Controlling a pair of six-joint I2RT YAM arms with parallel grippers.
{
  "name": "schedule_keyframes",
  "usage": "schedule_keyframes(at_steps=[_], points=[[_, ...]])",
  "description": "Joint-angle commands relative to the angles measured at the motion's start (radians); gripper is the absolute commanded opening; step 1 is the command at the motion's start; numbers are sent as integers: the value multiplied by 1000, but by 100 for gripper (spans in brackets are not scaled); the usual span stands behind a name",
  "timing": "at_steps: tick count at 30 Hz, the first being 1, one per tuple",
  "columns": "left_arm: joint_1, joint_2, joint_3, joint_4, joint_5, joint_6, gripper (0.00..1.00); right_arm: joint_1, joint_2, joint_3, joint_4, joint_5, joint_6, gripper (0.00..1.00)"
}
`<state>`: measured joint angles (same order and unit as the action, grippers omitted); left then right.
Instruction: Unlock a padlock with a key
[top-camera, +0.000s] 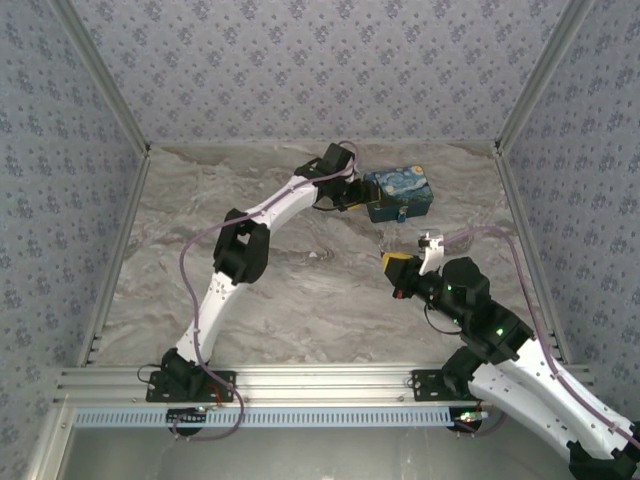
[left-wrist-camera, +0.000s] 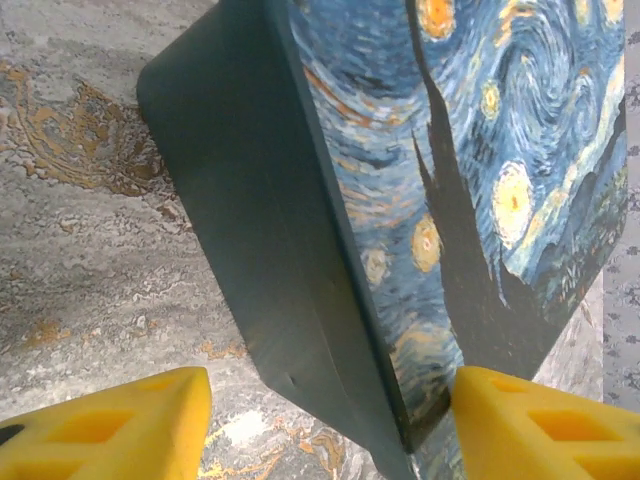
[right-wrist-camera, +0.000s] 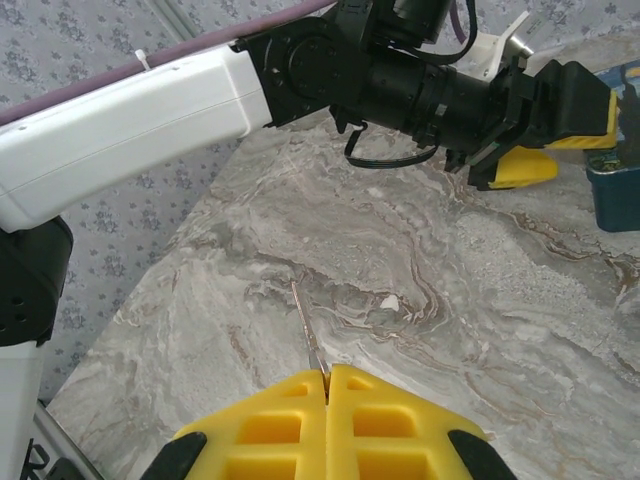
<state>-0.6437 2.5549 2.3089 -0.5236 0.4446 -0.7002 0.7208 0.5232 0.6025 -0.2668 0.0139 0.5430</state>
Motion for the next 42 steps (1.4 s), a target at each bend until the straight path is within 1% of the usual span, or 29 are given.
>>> schedule_keyframes(at_steps=[1, 5, 11, 19, 24, 28, 30, 33, 35, 39, 42], points=[[-9, 8, -3, -78, -5, 46, 62, 6, -14, 5, -31, 33, 15, 0], [-9, -34, -97, -66, -16, 79, 59, 6, -13, 18, -61, 53, 15, 0], [-4, -155, -330, 3, -38, 125, 57, 6, -13, 28, -87, 75, 17, 0], [24, -382, -747, 141, -64, 142, 55, 4, -11, 24, -90, 88, 18, 0], [49, -541, -1028, 232, -80, 122, 55, 3, -6, 22, -91, 92, 18, 0], [73, -671, -1224, 265, -138, 114, 55, 0, -4, 13, -89, 93, 20, 0], [93, -721, -1296, 277, -148, 111, 55, -1, -2, 5, -82, 93, 22, 0], [137, -778, -1363, 289, -146, 106, 55, -2, 4, -4, -67, 89, 26, 0], [165, -797, -1376, 285, -146, 117, 55, -3, 13, -8, -59, 84, 28, 0], [222, -794, -1344, 268, -144, 144, 56, -4, 32, -7, -52, 72, 31, 0], [256, -760, -1286, 252, -143, 170, 56, -4, 37, -10, -46, 65, 36, 0]])
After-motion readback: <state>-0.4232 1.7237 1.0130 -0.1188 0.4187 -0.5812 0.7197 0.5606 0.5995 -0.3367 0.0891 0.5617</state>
